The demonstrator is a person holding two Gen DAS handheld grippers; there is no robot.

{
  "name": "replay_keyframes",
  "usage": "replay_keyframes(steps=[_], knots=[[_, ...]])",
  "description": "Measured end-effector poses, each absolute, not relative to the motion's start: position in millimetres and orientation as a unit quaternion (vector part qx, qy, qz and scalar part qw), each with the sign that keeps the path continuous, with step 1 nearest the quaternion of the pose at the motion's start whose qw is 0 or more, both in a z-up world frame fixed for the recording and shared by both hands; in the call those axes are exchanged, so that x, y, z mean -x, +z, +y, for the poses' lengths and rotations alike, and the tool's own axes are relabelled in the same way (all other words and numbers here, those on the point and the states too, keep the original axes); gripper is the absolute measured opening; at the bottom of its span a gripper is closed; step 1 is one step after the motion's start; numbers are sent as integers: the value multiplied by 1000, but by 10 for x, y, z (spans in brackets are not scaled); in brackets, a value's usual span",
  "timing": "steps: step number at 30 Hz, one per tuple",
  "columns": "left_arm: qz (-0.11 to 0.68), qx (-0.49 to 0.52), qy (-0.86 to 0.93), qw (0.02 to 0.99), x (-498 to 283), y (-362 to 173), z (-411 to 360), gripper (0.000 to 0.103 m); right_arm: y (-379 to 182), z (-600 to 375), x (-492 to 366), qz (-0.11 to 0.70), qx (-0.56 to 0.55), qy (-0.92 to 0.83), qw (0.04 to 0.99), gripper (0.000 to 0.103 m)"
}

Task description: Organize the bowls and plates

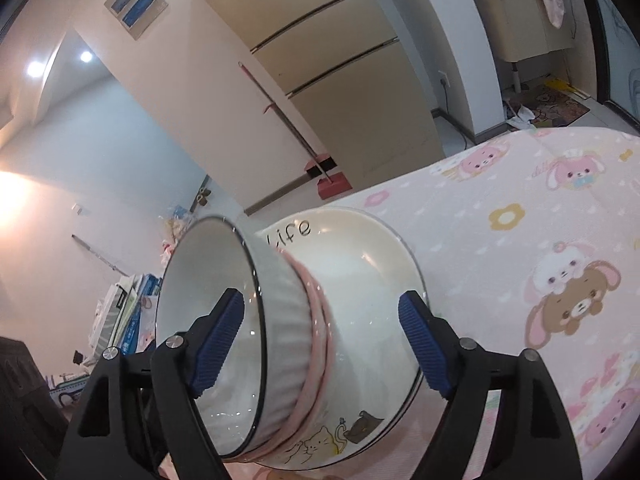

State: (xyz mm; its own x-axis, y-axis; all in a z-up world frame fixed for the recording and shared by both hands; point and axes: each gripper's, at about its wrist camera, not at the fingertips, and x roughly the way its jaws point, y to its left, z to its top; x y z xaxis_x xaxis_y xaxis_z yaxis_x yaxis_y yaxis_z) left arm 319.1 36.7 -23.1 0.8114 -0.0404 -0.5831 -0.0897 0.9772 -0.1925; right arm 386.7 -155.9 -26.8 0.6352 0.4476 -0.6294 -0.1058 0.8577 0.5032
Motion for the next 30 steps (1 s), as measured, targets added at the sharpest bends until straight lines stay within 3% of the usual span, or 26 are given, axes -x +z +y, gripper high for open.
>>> replay_keyframes(steps=[5,9,19,23,25,26,30], knots=[[271,58,13,961,-2944,-20,308,77,-97,-1605,-3819,389,-200,144,888,81],[249,38,-15,968,-2698,205,221,77,72,-1586,-3692,367,-173,164,899,84],[165,12,-25,986,-1958,748,14,88,586,-1657,-3075,273,-114,190,936,91],[144,20,-5,989,-1628,904,-15,89,817,-1759,-2722,206,-72,187,958,103],[115,21,-6,993,-1401,964,-40,93,891,-1817,-2476,161,-49,174,970,103],[104,18,-4,994,-1321,983,-46,101,912,-1825,-2385,151,-40,175,972,103],[62,25,-10,998,-974,1088,-68,103,993,-1869,-2051,130,-15,189,973,103]])
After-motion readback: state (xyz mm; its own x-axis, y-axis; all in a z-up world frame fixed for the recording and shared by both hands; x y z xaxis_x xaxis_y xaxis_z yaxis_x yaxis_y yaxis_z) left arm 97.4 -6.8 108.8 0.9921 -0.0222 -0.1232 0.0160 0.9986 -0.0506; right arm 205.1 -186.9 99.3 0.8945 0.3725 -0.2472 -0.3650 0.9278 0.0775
